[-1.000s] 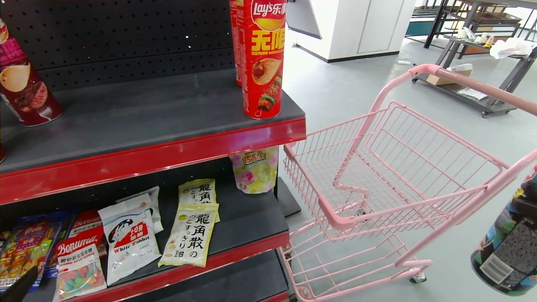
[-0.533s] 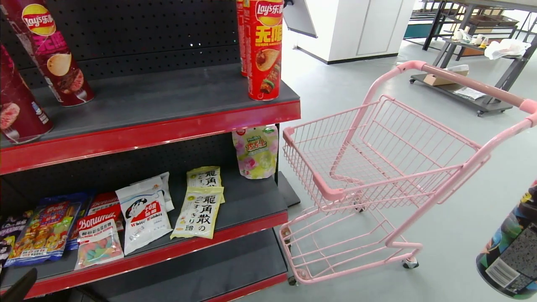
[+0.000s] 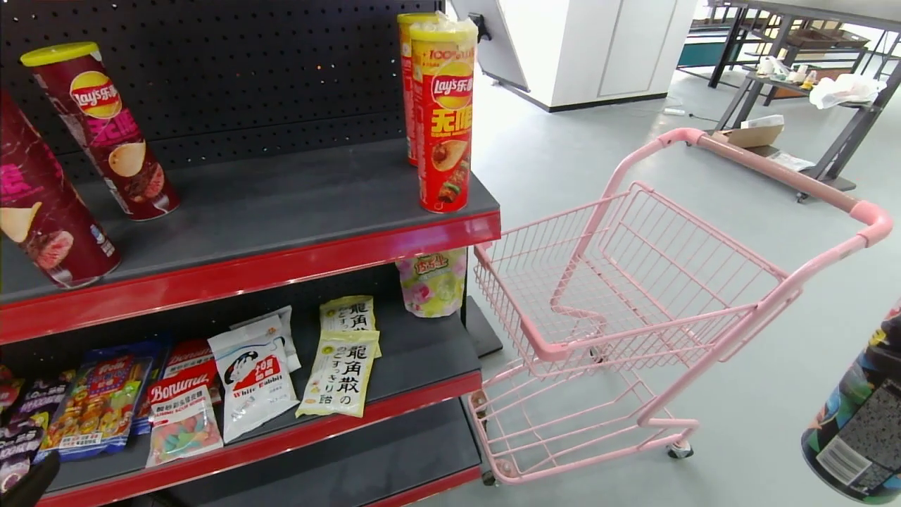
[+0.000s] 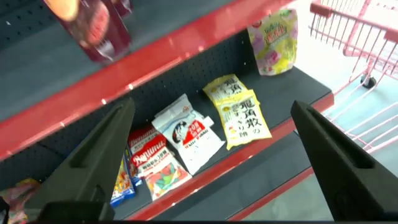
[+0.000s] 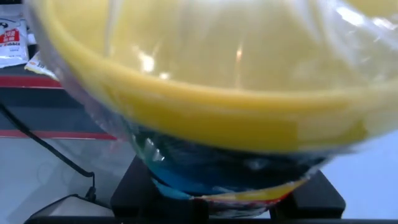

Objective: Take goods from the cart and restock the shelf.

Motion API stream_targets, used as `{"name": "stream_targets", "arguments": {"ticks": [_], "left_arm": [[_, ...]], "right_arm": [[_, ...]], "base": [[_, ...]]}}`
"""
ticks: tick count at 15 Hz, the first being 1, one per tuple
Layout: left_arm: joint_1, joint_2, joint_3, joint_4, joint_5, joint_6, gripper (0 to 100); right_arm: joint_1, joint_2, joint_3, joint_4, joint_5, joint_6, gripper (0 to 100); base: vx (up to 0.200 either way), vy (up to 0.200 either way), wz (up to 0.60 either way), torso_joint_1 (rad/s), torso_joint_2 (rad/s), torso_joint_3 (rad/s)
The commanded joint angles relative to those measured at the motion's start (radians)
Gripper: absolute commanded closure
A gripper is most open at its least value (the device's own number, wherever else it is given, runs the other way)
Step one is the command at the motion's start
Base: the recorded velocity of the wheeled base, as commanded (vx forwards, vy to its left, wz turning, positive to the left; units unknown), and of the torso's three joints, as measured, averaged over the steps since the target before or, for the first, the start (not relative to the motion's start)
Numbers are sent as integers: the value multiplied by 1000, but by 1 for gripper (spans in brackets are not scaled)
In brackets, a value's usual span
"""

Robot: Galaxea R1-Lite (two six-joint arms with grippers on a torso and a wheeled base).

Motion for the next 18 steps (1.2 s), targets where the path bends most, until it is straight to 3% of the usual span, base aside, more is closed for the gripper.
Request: {"name": "stream_targets", "arguments": {"ticks": [1, 10, 18], "left_arm": [[0, 0, -3, -1, 0, -1, 0], [0, -14, -4, 1, 0, 1, 0], [0, -9, -3, 1, 0, 1, 0]], "right_arm": [[2, 9, 0, 1, 2, -1, 100], [0, 15, 20, -1, -1, -3, 100], [0, 17, 43, -2, -3, -3, 100]], "base": [[0, 0, 0, 188, -540, -354], [0, 0, 0, 210, -554, -346], [0, 0, 600, 24, -44, -30]]}}
